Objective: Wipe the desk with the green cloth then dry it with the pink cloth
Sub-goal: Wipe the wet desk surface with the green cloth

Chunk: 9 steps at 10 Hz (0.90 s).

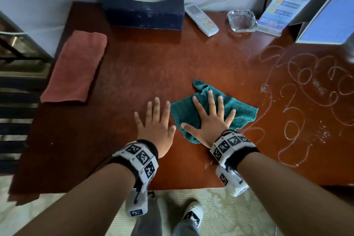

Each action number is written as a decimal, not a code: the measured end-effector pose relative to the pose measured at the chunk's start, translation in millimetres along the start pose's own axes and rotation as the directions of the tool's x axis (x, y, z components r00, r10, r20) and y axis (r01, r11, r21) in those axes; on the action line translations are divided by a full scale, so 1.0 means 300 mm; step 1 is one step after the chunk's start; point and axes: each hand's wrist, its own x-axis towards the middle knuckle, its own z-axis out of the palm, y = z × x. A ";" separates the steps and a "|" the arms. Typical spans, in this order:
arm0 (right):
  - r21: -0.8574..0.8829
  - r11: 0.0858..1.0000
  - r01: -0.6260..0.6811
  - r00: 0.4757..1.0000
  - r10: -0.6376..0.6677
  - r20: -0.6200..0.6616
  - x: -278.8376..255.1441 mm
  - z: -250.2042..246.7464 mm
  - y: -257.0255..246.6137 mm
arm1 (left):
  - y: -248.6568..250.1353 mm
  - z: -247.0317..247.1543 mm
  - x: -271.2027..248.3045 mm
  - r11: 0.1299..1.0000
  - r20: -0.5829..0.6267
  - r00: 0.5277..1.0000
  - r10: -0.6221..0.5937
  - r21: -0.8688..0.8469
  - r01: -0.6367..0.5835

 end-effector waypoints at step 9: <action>0.258 0.965 -0.041 0.998 0.053 -0.041 -0.107 0.030 -0.021 | 0.023 -0.006 0.016 0.995 0.112 0.989 -0.097 -0.014 0.099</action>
